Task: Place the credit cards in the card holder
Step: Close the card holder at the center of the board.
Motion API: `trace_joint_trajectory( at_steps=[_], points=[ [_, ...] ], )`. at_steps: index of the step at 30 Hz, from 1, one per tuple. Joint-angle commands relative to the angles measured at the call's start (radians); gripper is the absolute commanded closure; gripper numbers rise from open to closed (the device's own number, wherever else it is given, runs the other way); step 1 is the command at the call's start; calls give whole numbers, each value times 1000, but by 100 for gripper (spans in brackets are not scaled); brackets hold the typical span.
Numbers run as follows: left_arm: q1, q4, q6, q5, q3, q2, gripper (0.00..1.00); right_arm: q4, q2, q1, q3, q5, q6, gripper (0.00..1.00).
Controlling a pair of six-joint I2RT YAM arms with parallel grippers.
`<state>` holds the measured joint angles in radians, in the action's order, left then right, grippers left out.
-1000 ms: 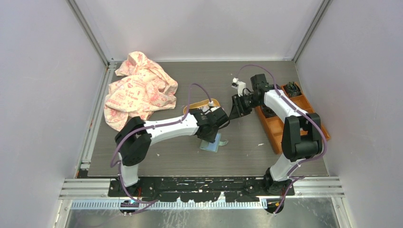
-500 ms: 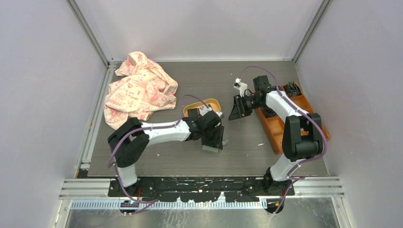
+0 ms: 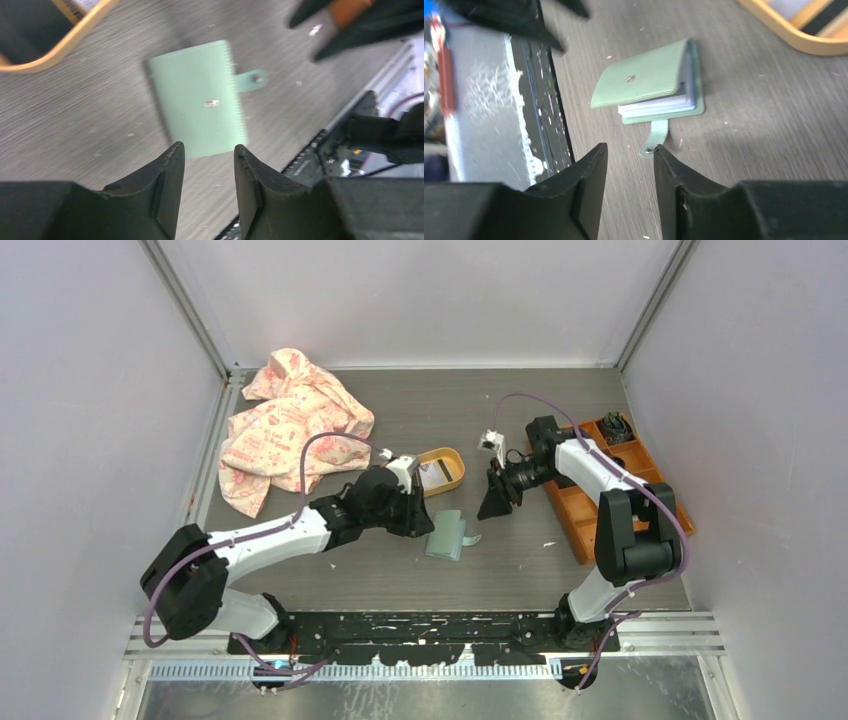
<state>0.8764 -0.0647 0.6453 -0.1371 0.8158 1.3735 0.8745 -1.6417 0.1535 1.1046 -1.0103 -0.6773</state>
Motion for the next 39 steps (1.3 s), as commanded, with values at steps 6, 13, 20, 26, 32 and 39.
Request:
trace_joint_trajectory(
  at_steps=[6,13,20,26,32,39],
  points=[
    [-105,101,7,-102,-23,164,58,161,86,73,-37,91,-416,48],
    [-93,165,97,-185,-24,254,64,79,80,94,-23,250,-303,64],
    [9,229,157,-177,3,329,64,86,154,47,13,242,-246,62],
    [93,294,192,-172,120,456,64,-102,385,-30,-98,216,-151,8],
    [134,373,194,-204,259,542,62,-162,428,-139,-154,57,-36,1],
    [135,495,50,-93,37,291,61,96,222,-172,-20,-19,-158,7]
  ],
)
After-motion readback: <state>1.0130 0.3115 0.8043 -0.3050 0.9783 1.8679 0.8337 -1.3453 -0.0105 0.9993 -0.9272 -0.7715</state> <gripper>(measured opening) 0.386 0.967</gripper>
